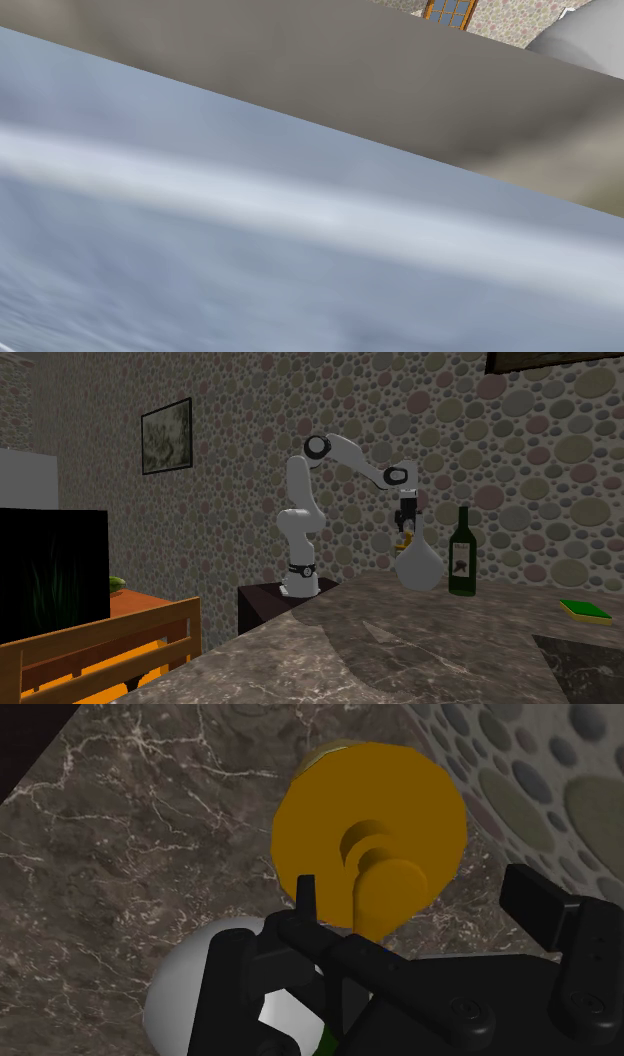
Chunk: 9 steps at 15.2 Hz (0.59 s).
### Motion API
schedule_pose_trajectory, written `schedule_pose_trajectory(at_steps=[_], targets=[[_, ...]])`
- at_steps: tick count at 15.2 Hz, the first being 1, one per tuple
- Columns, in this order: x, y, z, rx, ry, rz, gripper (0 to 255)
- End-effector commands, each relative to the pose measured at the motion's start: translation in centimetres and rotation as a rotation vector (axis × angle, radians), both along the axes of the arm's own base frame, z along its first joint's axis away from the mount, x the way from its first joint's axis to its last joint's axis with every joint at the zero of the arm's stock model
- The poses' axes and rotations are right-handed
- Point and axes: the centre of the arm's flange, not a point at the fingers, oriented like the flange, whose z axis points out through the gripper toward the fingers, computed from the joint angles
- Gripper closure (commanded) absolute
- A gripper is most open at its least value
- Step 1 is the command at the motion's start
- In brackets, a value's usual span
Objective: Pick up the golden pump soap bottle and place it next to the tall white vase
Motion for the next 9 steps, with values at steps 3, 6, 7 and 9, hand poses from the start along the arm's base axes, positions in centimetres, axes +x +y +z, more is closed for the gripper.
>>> schedule_pose_trajectory(at_steps=[3,6,7,9], targets=[[-0.2,0.0,3.6,0.000,0.001,0.001,0],[-0.2,0.0,3.6,0.000,0.001,0.001,0],[-0.2,0.0,3.6,0.000,0.001,0.001,0],[-0.2,0.0,3.6,0.000,0.001,0.001,0]])
